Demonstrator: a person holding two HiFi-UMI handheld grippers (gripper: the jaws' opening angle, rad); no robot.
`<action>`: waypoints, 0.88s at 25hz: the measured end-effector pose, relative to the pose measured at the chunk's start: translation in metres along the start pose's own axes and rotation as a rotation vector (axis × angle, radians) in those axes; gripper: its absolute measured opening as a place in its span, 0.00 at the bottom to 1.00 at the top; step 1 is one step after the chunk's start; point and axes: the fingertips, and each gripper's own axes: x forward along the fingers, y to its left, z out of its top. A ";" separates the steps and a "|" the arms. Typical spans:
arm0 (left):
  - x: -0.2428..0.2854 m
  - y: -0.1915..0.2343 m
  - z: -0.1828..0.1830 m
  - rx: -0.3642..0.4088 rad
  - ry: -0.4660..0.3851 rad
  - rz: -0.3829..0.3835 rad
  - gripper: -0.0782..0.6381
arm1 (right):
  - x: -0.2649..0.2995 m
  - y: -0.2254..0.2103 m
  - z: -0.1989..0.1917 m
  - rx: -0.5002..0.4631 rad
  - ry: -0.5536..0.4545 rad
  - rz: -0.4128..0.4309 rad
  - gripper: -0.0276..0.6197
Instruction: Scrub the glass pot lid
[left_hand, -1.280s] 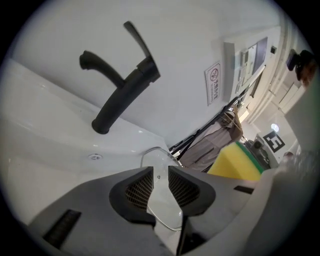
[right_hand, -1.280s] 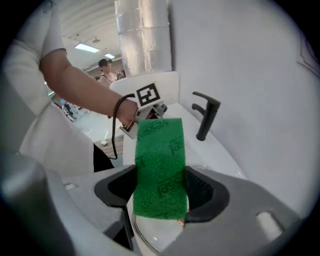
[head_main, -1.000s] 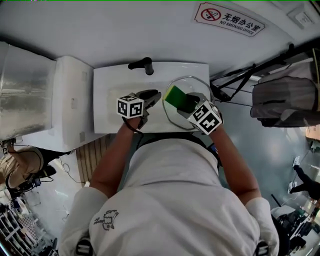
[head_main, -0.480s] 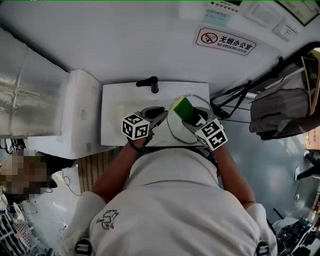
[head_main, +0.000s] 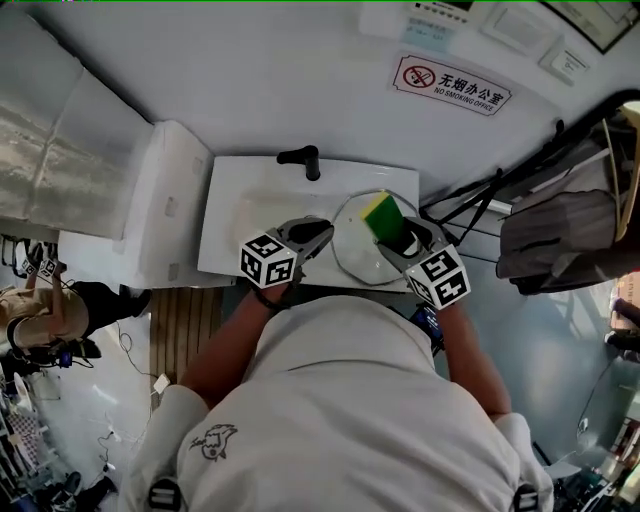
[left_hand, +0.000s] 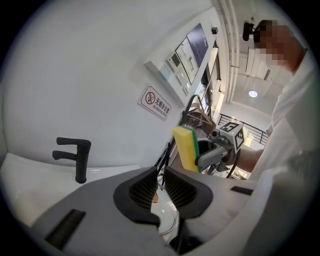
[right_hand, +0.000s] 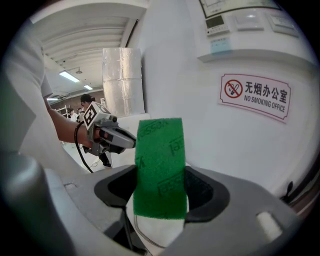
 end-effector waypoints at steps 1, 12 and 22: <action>-0.001 -0.007 -0.001 0.004 -0.007 0.015 0.16 | -0.006 0.000 -0.002 -0.008 -0.004 0.008 0.50; 0.017 -0.098 -0.041 -0.017 -0.091 0.146 0.11 | -0.094 0.006 -0.061 -0.075 -0.031 0.078 0.50; -0.003 -0.185 -0.076 0.021 -0.131 0.183 0.11 | -0.144 0.043 -0.114 -0.093 -0.066 0.136 0.50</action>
